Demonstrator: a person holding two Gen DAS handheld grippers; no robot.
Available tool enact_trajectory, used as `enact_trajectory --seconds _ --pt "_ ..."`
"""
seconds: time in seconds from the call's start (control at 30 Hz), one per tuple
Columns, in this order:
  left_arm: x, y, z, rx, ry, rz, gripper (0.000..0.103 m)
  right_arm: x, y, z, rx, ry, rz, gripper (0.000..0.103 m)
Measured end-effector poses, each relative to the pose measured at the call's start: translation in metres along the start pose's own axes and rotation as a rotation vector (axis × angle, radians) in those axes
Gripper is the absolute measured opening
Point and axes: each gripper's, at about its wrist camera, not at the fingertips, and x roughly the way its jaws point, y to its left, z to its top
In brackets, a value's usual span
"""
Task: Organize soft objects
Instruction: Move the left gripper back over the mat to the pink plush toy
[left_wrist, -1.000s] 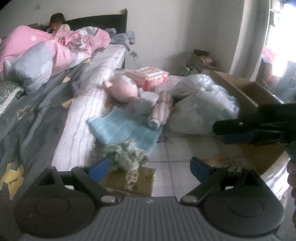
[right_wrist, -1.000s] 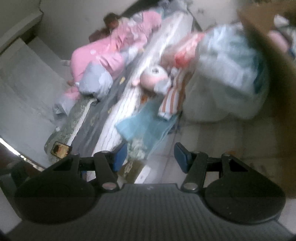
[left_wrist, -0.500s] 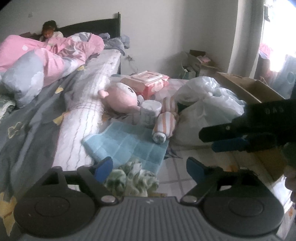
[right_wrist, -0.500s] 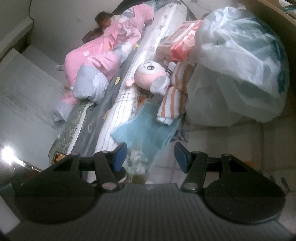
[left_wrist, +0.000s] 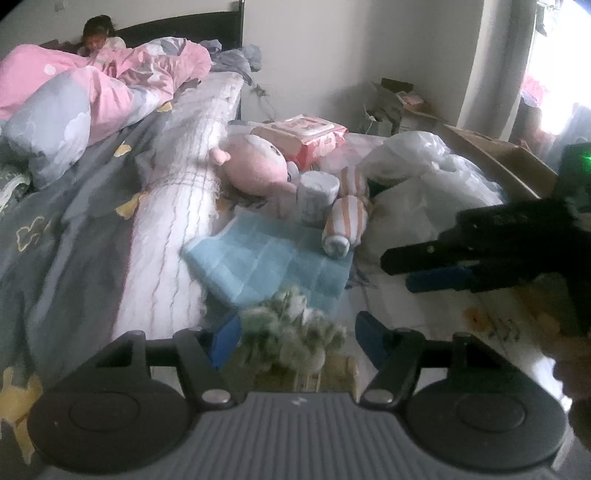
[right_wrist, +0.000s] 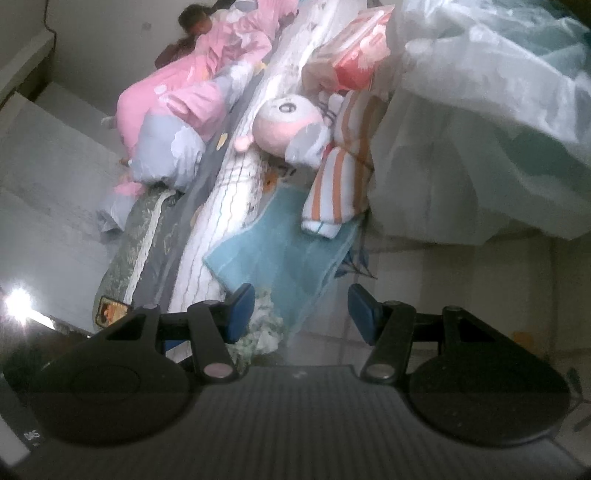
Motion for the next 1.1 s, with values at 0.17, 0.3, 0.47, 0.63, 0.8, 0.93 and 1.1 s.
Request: enact_trajectory --seconds 0.17,0.3,0.47,0.63,0.8,0.93,1.1 --pt "-0.008 0.004 -0.014 -0.018 0.009 -0.005 0.069 0.011 0.003 -0.008 0.005 0.051 0.005 0.056" --pt "-0.009 0.003 -0.017 -0.025 0.01 -0.007 0.067 0.016 0.01 -0.012 -0.006 0.066 -0.003 0.056" --pt "-0.016 0.006 -0.018 -0.006 -0.009 -0.005 0.066 0.013 0.016 -0.014 -0.016 0.057 -0.012 0.056" --pt "-0.021 0.013 -0.005 -0.019 -0.052 0.001 0.066 0.009 0.02 -0.005 -0.013 0.032 -0.014 0.056" --pt "-0.016 0.019 0.032 -0.017 -0.122 0.049 0.073 -0.003 0.048 0.031 -0.068 -0.04 0.018 0.057" --pt "0.004 0.026 0.068 -0.03 -0.169 0.076 0.078 -0.008 0.073 0.073 -0.113 -0.114 0.053 0.069" --pt "0.041 0.029 0.11 -0.052 -0.189 0.078 0.08 0.013 0.076 0.135 -0.07 -0.132 0.078 0.075"
